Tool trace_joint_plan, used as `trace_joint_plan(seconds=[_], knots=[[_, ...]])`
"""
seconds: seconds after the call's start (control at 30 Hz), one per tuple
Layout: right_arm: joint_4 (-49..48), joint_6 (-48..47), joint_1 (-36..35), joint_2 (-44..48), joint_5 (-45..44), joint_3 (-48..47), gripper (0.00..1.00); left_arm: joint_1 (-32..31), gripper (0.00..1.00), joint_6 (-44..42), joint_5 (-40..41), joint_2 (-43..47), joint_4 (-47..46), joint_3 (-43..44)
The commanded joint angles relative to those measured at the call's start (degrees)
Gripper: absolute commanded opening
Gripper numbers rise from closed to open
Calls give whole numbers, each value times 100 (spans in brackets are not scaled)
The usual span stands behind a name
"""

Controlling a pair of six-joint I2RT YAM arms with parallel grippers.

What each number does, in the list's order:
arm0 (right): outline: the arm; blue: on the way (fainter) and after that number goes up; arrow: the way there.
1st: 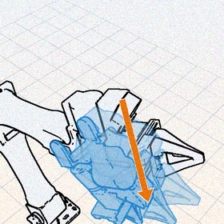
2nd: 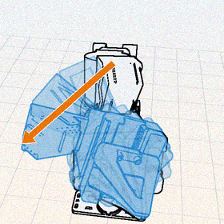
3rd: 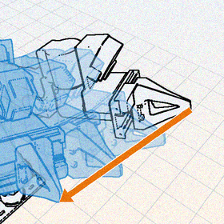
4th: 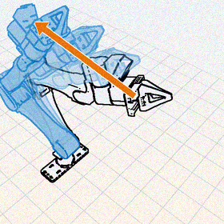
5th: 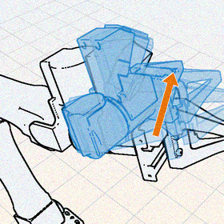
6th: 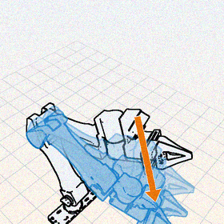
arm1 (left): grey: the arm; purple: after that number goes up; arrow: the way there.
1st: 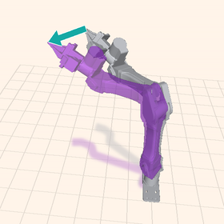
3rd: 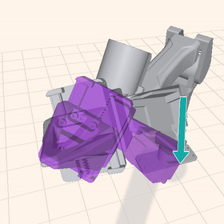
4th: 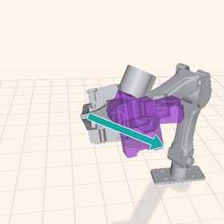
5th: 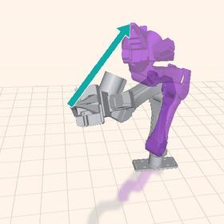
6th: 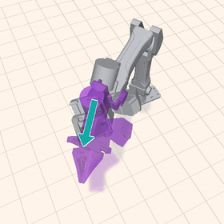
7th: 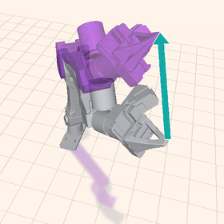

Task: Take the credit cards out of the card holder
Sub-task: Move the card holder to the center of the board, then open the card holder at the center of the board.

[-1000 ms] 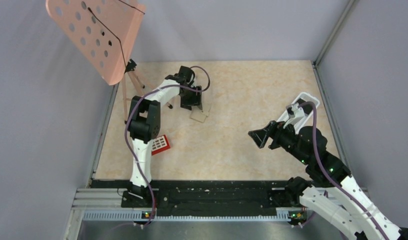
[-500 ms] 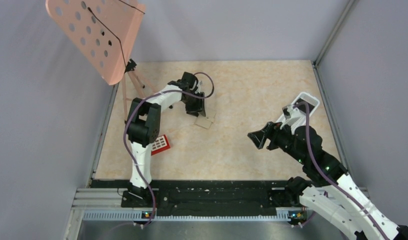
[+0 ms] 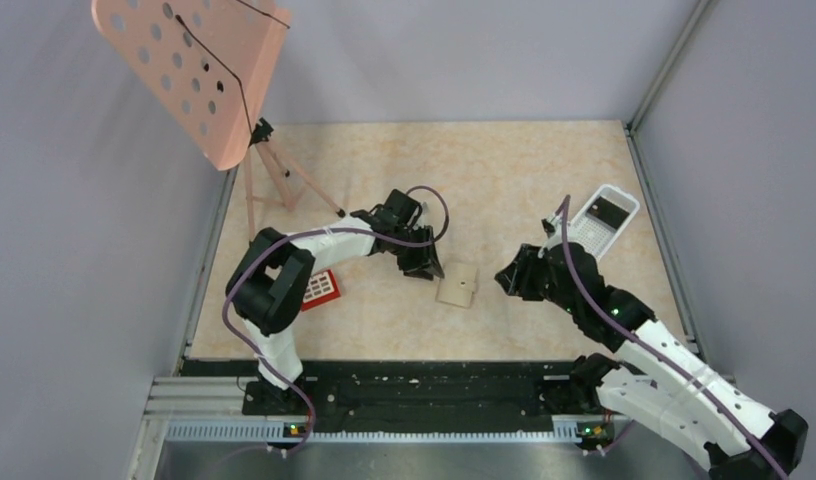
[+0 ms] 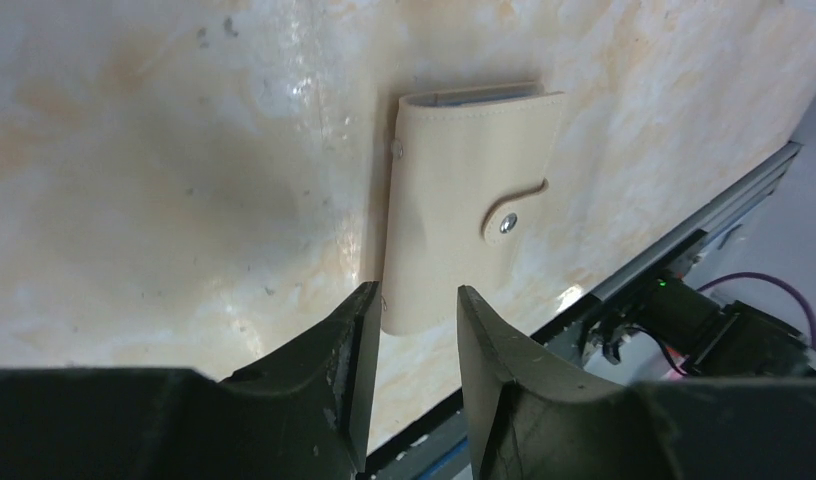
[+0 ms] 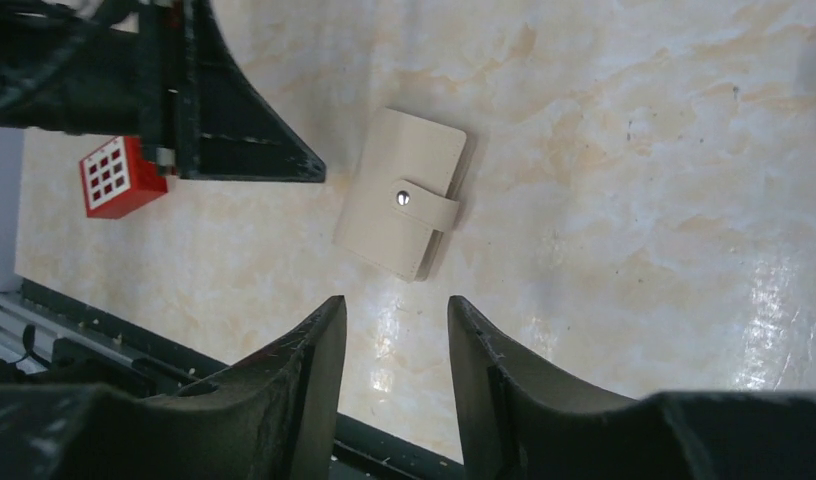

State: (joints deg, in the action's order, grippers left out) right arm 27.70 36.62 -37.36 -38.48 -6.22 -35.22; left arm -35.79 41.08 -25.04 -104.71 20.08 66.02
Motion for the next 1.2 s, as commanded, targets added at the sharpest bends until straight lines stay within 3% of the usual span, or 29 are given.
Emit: trace_joint_plan(seconds=[0.0, 0.17, 0.4, 0.77, 1.17], knots=[[-234, 568, 1, -557, -49, 62, 40, 85, 41, 1051, 253, 631, -409, -328], [-408, 1220, -43, -1358, -216, 91, 30, 89, 43, 1355, 98, 991, -855, -794], [-362, 1843, -583, -2364, -1157, -320, 32, 88, 44, 836, 244, 1272, -618, -986], [-766, 2121, -908, -3734, -1482, -1016, 35, 111, 45, 770, 586, 1654, -473, -1420], [-565, 2036, -1000, -4736, -1523, -1804, 35, 164, 46, 1183, 705, 1985, -364, -1665]])
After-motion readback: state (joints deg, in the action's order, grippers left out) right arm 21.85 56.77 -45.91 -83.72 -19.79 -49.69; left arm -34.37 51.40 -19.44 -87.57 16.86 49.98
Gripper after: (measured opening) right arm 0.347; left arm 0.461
